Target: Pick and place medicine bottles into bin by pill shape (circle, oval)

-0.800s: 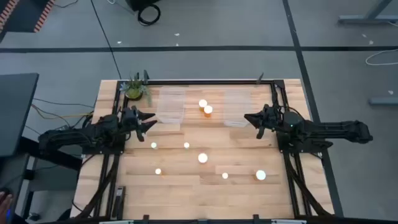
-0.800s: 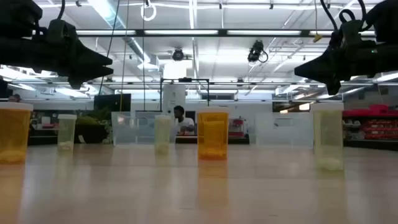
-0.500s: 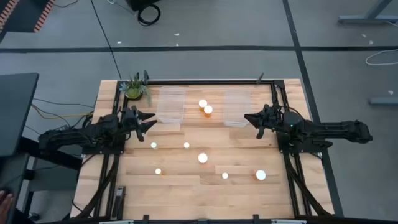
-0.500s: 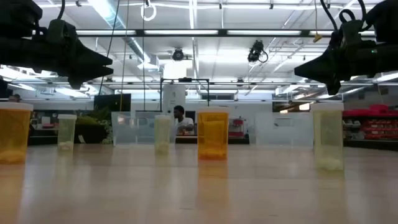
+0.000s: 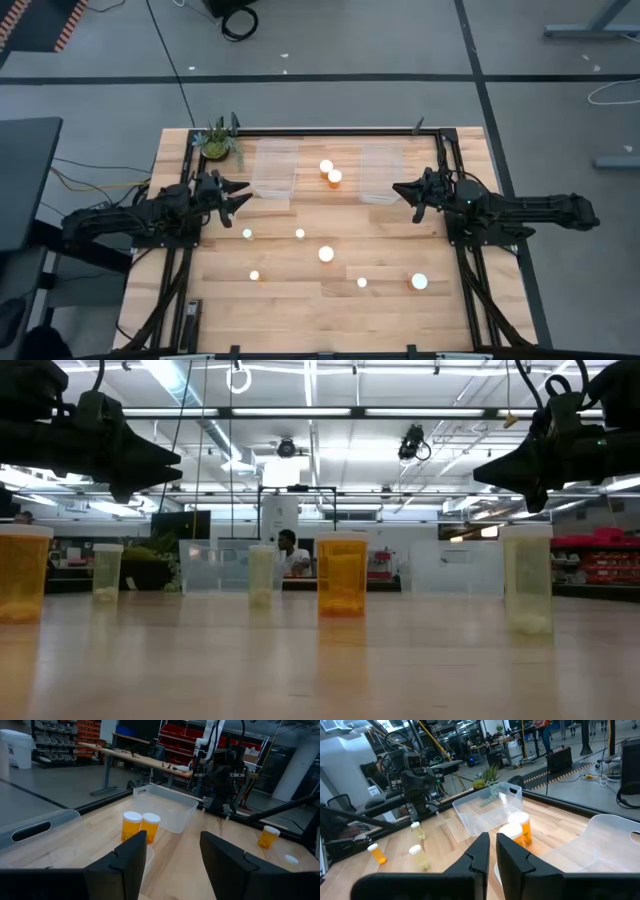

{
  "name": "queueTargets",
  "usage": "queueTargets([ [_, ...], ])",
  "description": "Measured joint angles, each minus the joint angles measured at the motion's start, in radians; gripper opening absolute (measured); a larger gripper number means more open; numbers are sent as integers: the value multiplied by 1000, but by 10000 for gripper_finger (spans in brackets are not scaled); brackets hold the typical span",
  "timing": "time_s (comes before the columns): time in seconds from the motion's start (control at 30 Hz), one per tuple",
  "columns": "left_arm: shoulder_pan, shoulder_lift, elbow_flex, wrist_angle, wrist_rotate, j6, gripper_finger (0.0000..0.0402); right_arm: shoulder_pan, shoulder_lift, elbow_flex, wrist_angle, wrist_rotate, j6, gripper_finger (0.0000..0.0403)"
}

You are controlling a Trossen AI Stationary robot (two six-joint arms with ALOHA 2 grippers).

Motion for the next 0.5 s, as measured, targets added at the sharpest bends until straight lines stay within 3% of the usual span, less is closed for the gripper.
queueTargets([
  [0.5,0,0,0,0,0,1,193,0,0,0,0,0,0,39],
])
